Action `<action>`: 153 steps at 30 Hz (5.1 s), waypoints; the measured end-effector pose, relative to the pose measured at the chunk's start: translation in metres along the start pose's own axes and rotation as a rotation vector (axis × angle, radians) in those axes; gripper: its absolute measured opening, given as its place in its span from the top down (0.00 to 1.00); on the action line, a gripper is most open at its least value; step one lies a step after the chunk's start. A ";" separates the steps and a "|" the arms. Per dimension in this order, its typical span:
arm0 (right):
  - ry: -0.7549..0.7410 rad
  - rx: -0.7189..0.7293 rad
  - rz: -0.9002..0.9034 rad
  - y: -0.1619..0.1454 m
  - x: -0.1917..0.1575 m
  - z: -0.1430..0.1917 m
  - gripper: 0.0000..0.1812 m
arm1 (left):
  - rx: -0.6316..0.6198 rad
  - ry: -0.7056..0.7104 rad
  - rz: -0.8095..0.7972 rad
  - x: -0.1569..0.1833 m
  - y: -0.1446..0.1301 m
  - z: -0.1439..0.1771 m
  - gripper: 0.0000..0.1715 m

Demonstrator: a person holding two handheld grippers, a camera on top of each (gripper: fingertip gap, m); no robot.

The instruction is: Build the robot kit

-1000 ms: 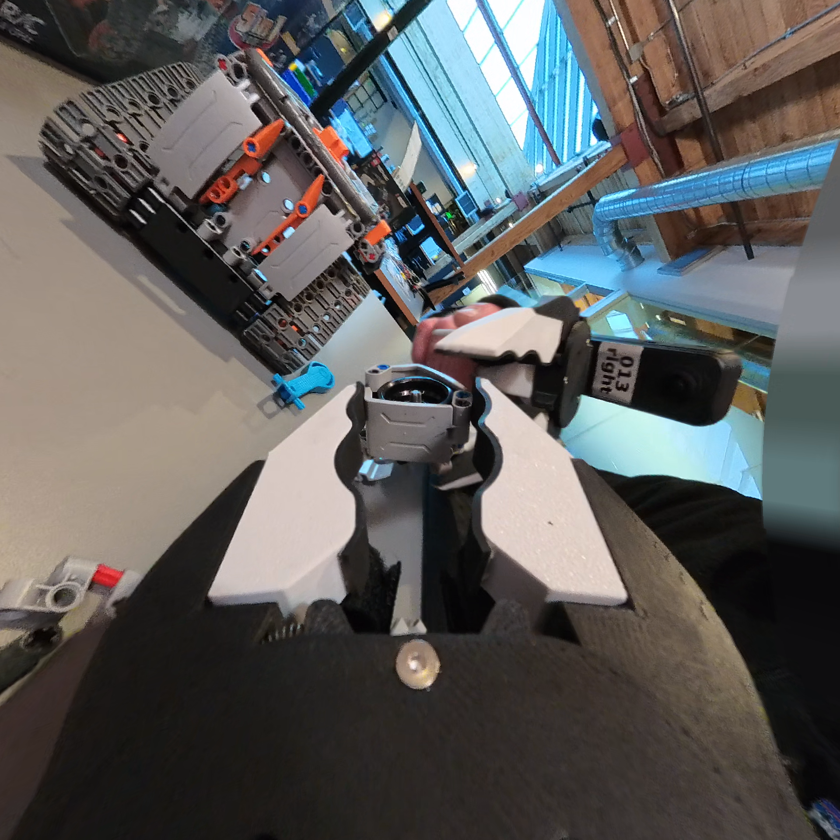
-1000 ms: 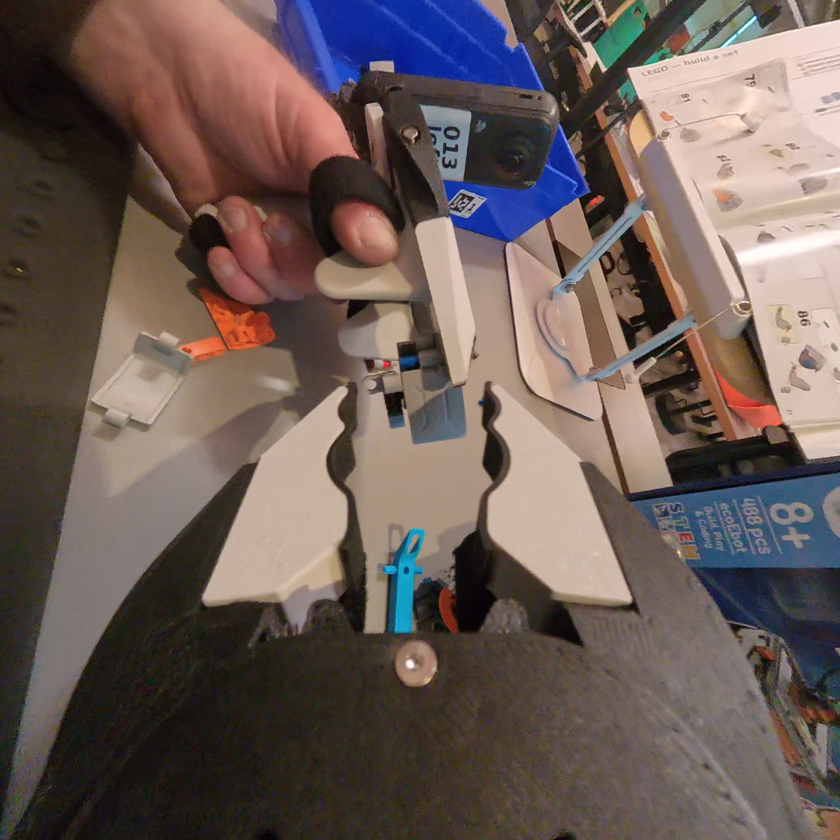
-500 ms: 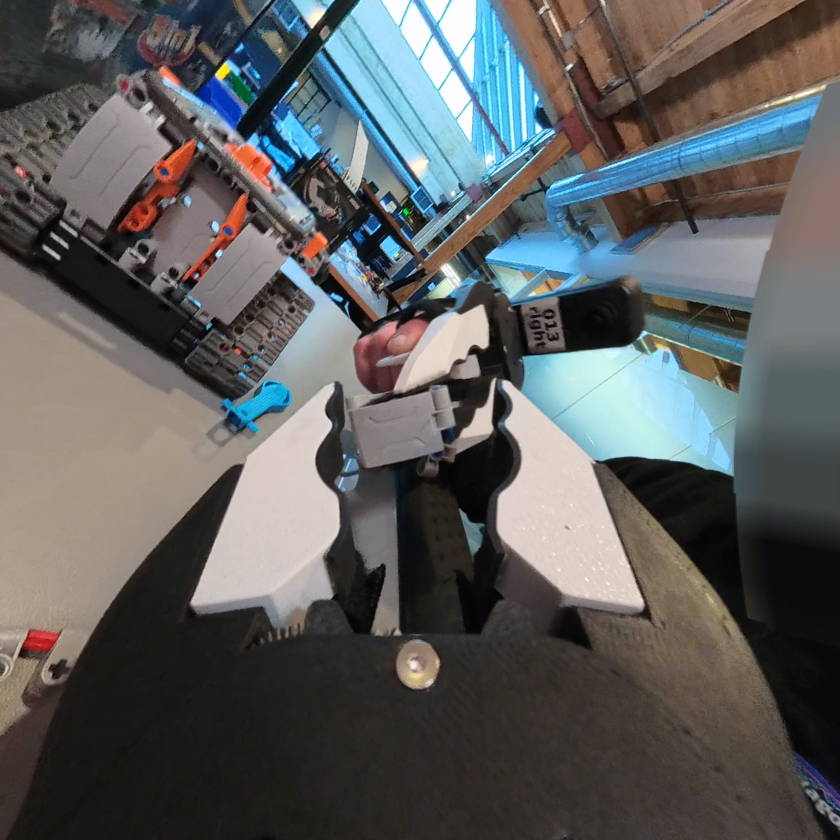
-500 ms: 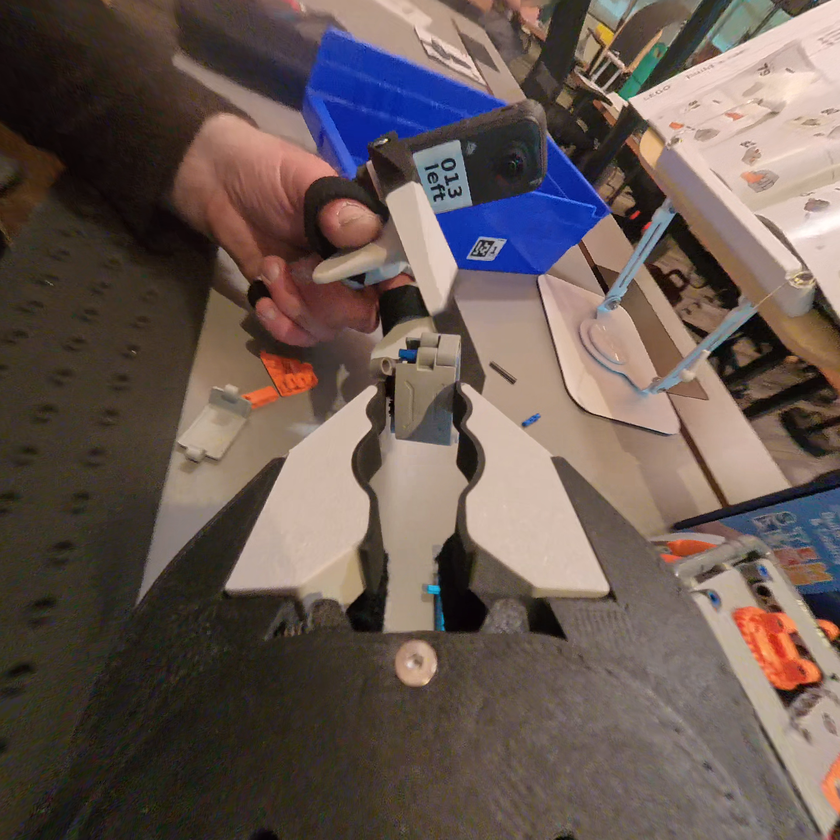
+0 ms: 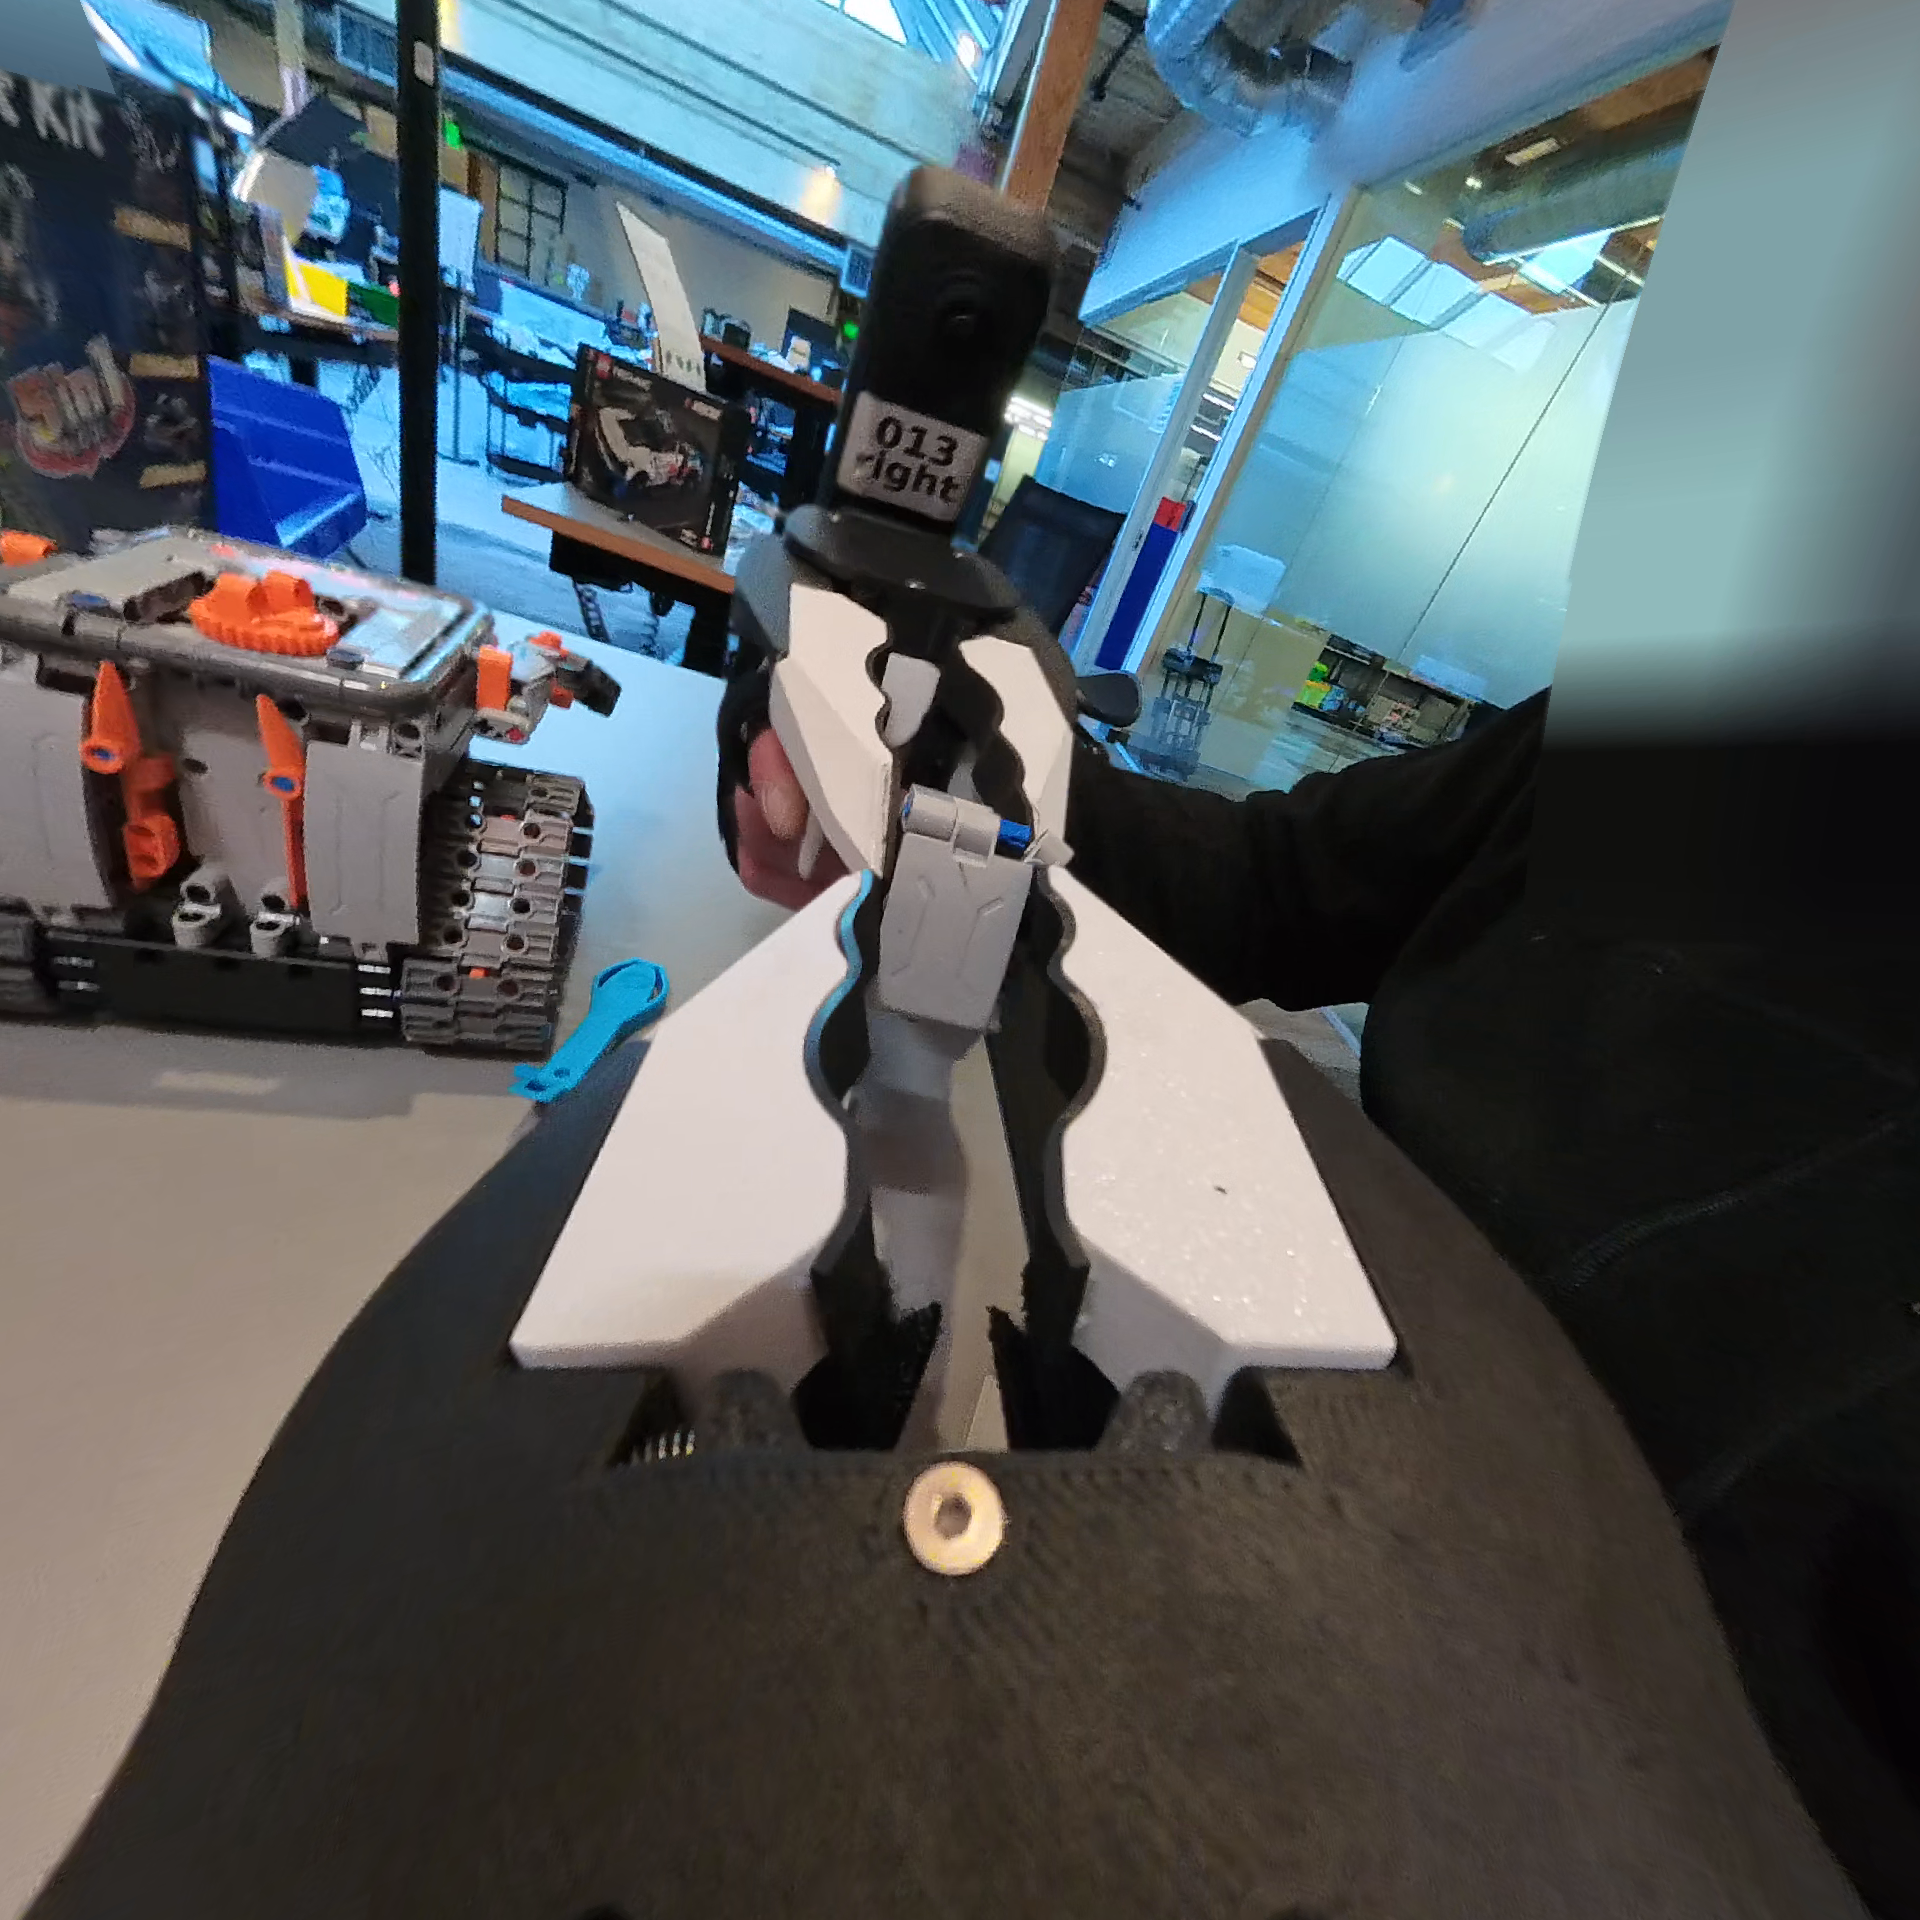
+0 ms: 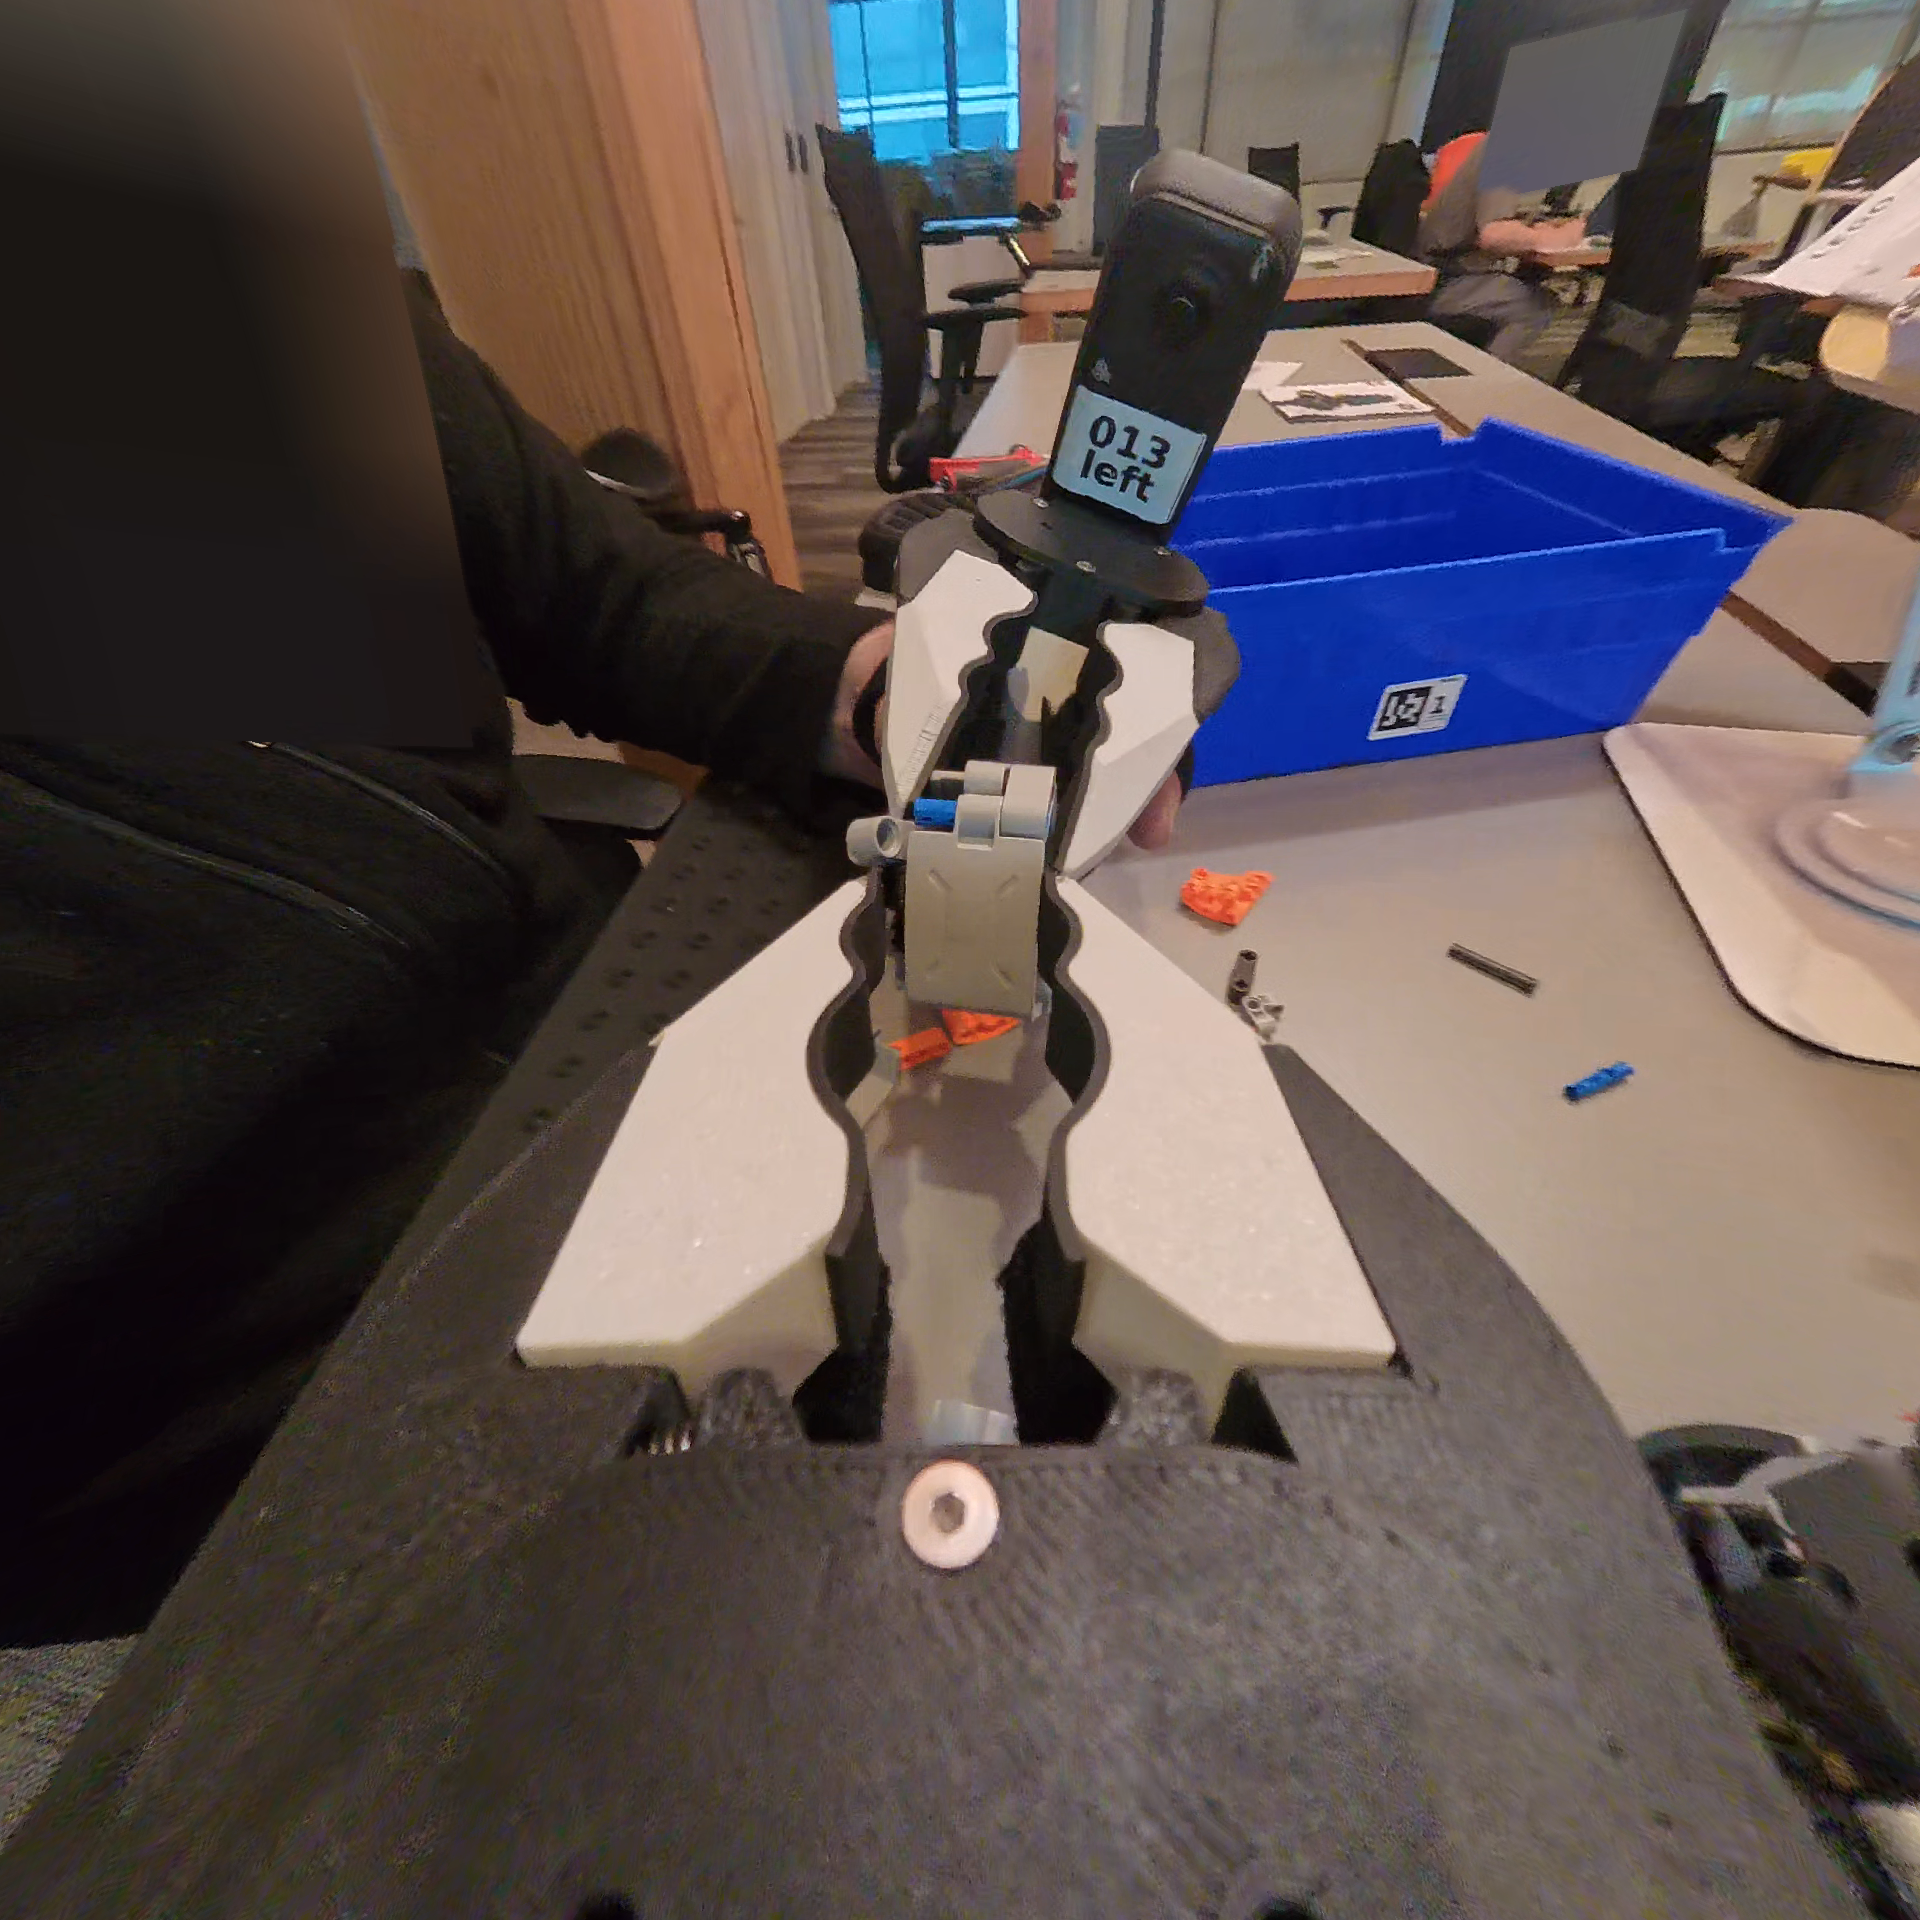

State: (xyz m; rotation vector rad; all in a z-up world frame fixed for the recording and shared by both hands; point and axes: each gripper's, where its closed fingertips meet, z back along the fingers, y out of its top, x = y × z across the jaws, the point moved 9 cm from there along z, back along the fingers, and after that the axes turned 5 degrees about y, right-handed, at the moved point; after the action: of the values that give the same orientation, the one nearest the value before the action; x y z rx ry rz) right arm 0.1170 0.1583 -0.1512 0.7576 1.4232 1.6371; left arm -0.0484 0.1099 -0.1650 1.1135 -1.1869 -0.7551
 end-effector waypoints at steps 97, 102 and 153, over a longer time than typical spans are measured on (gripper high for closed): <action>-0.374 -0.349 0.069 -0.017 0.009 -0.019 0.97 | -0.352 0.582 -0.687 0.013 -0.007 0.004 0.80; -0.274 -0.437 0.127 -0.027 0.003 -0.027 0.97 | -0.416 0.477 -0.570 0.009 -0.013 0.009 0.66; -0.127 -0.498 -0.037 -0.055 0.009 -0.032 0.97 | -0.634 0.416 -0.708 0.012 -0.054 -0.004 0.92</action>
State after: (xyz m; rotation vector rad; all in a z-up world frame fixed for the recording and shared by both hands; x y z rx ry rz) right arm 0.0958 0.1519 -0.2111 0.5291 0.8789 1.7788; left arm -0.0363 0.0826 -0.2123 1.0609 -0.1378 -1.2504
